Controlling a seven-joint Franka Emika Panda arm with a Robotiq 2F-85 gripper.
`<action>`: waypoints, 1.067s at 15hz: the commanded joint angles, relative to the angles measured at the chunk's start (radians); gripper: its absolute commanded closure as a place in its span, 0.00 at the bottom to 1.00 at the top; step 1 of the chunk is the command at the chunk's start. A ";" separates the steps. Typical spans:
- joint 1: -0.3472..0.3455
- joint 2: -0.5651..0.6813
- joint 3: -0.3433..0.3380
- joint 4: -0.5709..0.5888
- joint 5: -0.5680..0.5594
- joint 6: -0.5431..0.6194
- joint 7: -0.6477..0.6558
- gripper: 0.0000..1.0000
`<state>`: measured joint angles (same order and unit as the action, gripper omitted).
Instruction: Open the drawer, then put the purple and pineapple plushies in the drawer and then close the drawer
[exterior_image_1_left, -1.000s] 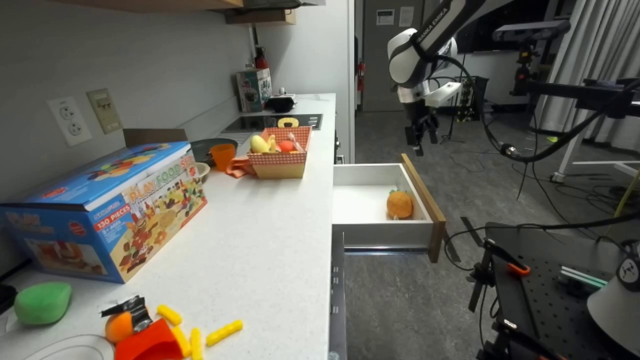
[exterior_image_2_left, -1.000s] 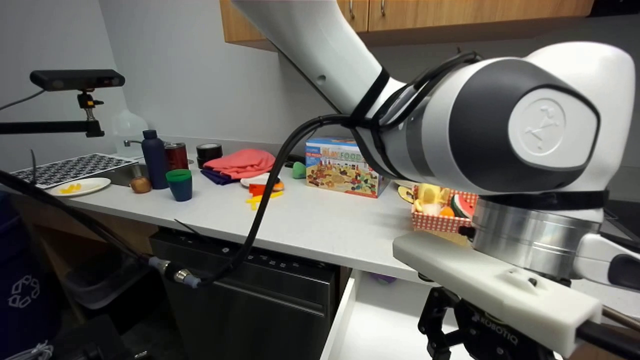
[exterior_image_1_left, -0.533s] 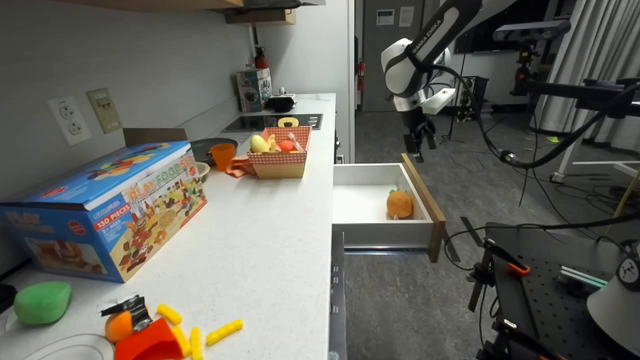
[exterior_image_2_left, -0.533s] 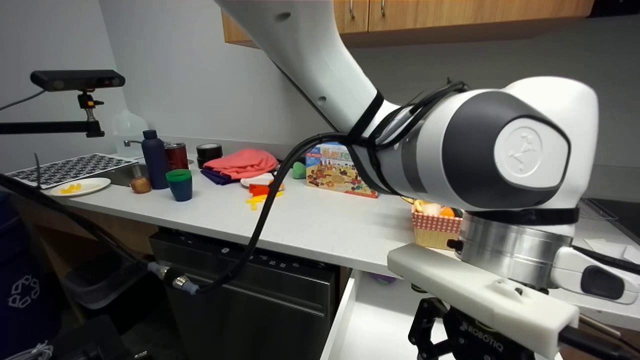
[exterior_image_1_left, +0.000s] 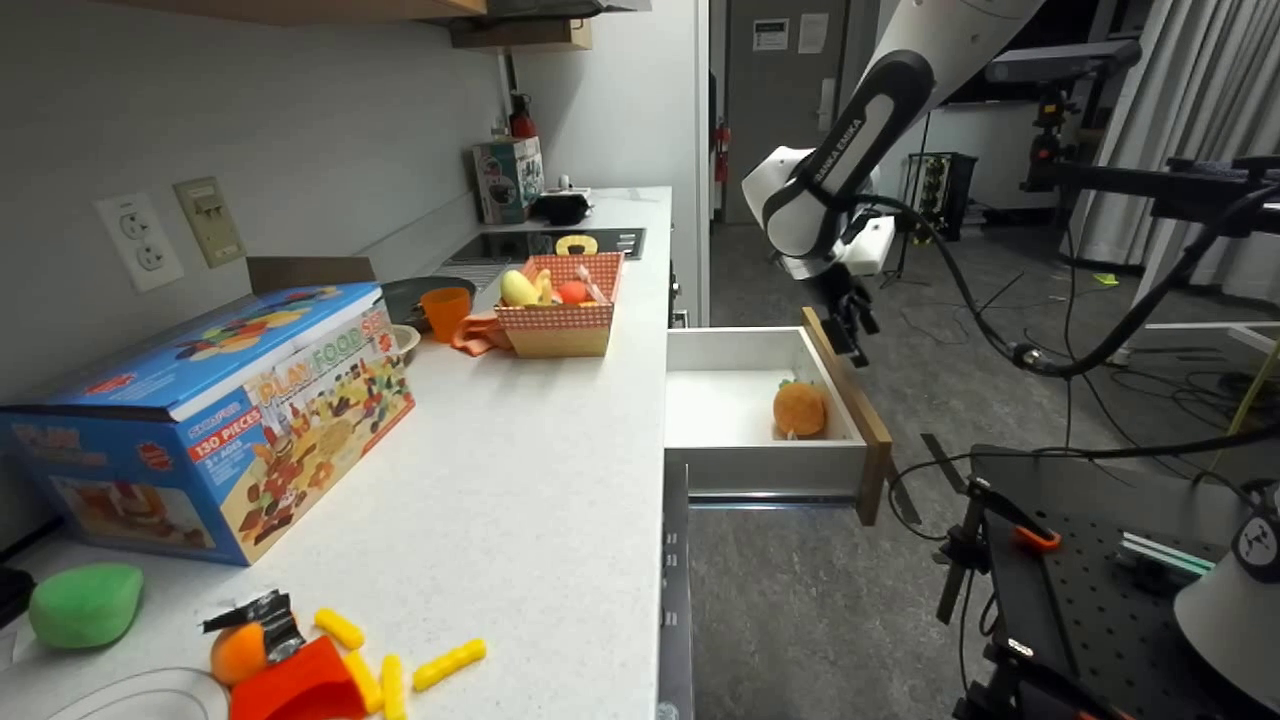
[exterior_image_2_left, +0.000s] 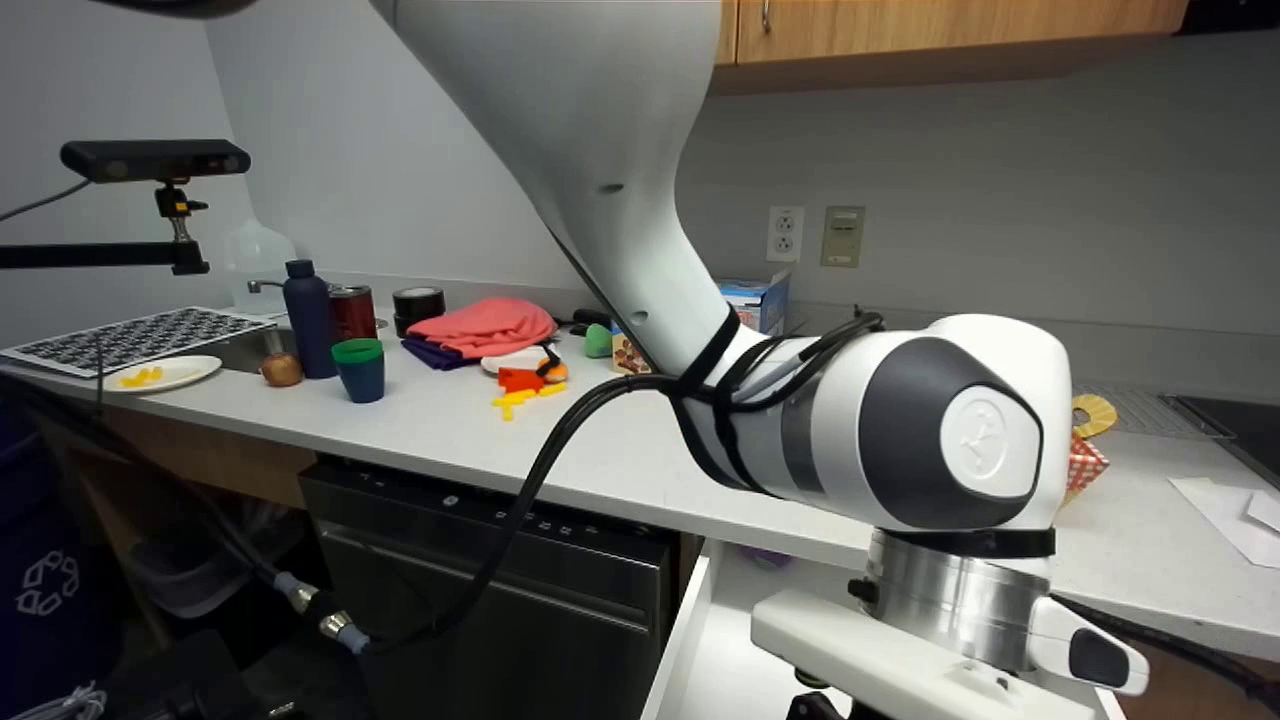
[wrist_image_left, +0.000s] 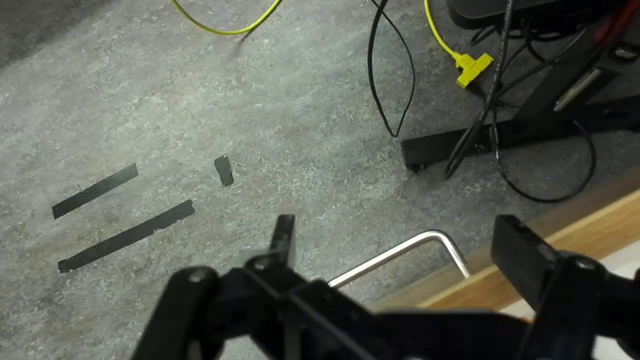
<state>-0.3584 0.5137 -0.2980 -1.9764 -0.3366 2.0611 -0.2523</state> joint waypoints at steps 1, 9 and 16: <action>-0.014 0.043 0.020 0.026 -0.041 -0.049 -0.120 0.00; -0.042 0.100 0.091 0.072 0.015 -0.097 -0.339 0.00; -0.045 0.121 0.140 0.147 0.116 -0.094 -0.371 0.00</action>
<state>-0.3865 0.6148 -0.1892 -1.8855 -0.2643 1.9849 -0.5937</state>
